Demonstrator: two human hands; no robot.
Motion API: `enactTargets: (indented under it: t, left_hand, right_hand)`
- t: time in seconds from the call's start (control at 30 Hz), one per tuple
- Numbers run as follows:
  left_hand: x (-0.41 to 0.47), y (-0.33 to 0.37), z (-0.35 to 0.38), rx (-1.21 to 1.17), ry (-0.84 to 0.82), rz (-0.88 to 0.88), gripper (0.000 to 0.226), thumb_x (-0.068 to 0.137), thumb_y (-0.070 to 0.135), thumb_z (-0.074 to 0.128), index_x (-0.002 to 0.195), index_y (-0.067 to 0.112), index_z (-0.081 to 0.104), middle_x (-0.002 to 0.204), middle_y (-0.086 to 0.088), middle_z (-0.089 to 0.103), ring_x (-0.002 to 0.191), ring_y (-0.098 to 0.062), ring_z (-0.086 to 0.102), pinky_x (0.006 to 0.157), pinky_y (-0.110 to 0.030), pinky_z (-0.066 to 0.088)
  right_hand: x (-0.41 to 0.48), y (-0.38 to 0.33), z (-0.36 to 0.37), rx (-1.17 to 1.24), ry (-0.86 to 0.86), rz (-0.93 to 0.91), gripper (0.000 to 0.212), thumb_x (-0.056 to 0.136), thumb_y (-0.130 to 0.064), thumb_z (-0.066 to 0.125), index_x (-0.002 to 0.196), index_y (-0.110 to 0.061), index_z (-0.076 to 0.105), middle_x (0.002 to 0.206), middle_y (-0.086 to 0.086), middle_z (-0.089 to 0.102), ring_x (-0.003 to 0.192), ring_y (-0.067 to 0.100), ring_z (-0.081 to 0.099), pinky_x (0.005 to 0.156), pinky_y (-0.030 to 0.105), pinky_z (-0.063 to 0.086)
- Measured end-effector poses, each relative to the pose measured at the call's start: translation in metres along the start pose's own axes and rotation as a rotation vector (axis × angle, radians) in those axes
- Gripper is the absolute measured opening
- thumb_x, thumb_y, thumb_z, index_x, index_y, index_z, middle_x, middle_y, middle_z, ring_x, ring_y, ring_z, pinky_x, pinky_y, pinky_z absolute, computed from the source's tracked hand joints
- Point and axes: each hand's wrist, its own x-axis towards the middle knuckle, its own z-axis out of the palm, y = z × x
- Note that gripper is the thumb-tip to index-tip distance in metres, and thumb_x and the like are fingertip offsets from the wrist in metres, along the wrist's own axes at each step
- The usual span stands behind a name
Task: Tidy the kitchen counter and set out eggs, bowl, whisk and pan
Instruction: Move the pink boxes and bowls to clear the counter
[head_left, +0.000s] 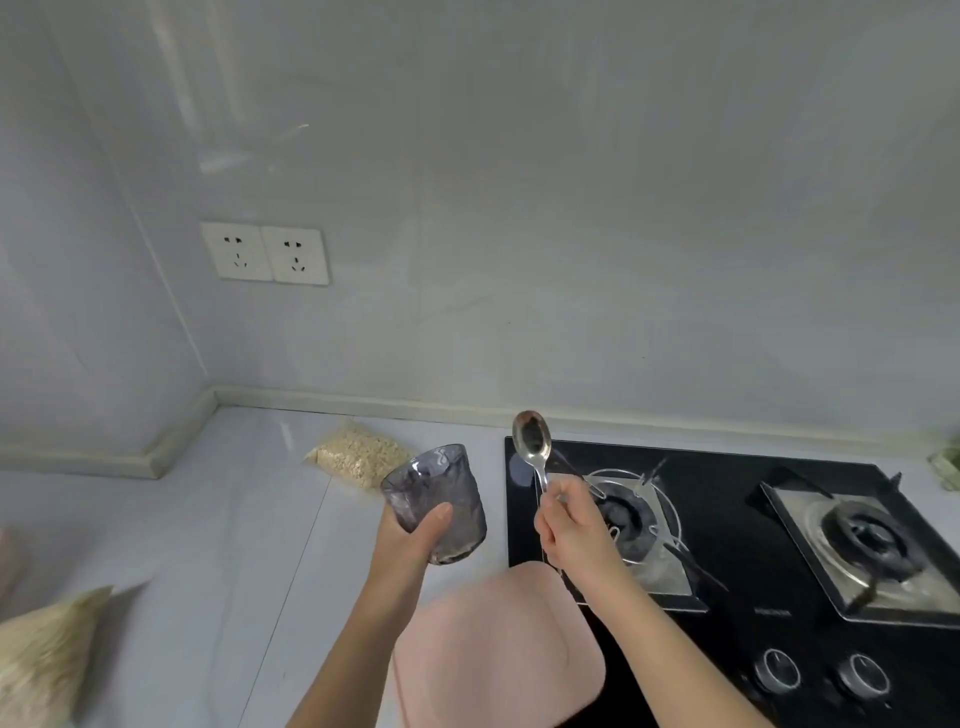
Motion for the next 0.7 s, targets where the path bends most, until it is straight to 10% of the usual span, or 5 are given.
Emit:
enactTargets:
  t: [0.7]
  left_hand:
    - [-0.163, -0.027, 0.256, 0.008, -0.22, 0.041, 0.065, 0.061, 0.035, 0.081, 0.118, 0.028, 0.05, 0.115, -0.001, 0.065, 0.109, -0.018, 0.062, 0.093, -0.035, 0.05]
  right_hand:
    - [-0.197, 0.052, -0.247, -0.034, 0.231, -0.045, 0.009, 0.101, -0.015, 0.038, 0.097, -0.012, 0.046, 0.063, 0.0, 0.043, 0.048, 0.007, 0.032, 0.045, 0.021, 0.027]
